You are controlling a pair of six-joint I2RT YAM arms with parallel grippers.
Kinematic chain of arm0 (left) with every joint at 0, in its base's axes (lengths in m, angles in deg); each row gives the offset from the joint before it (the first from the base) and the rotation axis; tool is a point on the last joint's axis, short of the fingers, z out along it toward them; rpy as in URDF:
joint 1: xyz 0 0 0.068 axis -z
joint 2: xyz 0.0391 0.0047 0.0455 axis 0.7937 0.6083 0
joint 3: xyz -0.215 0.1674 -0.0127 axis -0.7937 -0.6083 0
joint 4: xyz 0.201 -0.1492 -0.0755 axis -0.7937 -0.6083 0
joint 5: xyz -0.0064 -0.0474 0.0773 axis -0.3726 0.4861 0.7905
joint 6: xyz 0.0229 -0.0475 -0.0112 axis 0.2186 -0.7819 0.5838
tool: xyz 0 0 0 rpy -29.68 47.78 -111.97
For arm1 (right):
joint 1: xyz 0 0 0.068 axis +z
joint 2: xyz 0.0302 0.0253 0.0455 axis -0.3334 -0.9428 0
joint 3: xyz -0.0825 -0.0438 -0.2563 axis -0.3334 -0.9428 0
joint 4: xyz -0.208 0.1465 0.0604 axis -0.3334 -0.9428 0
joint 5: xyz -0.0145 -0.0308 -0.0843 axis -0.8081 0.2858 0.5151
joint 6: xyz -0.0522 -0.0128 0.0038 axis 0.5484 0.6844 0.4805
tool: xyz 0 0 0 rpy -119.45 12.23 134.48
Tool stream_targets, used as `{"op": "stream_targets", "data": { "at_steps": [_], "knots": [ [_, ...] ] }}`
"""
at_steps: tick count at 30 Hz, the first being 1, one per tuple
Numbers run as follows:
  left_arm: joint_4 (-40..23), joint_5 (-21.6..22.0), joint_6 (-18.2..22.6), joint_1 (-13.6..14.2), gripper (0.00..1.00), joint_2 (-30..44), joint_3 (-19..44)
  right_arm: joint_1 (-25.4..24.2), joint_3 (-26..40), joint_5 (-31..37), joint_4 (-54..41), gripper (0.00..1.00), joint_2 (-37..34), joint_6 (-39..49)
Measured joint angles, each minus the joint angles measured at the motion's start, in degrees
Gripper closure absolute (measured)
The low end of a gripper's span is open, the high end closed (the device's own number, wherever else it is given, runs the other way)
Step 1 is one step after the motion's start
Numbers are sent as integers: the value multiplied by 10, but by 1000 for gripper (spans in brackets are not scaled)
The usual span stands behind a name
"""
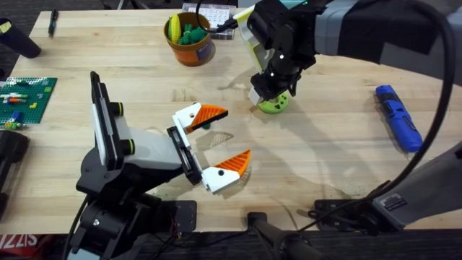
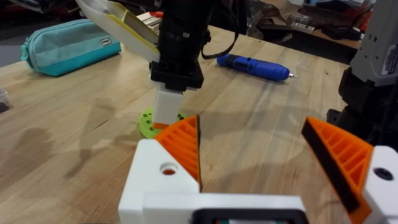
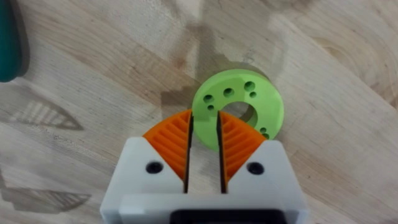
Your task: Pick up the gripper from the table and insert it into the empty holder that is missing its gripper. Then pick up a screw, insert it into the mounting hole, and use the screwdriver to tighten it. Finally, clean up the table by picking up the vegetable and placing it into the bucket.
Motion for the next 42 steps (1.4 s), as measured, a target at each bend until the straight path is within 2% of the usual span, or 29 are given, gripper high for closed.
{"op": "stream_targets", "data": {
  "at_steps": [12,21,28,29,30,32,37,42],
  "knots": [
    [1,0,0,0,15,0,0,0,18,0,-16,727,6,-11],
    [1,0,0,0,15,0,0,0,42,9,-67,727,115,-23],
    [1,0,0,0,15,0,0,-11,37,18,-115,727,154,-56],
    [1,0,0,0,15,0,0,-14,28,19,-113,727,163,-61],
    [1,0,0,0,15,0,0,-22,-23,20,-105,727,203,-79],
    [1,0,0,0,15,0,0,-26,-66,20,-92,727,237,-91],
    [1,0,0,0,15,0,0,-31,-170,22,24,727,326,-109],
    [1,0,0,0,15,0,0,-31,-225,22,103,727,347,-114]
  ]
}}
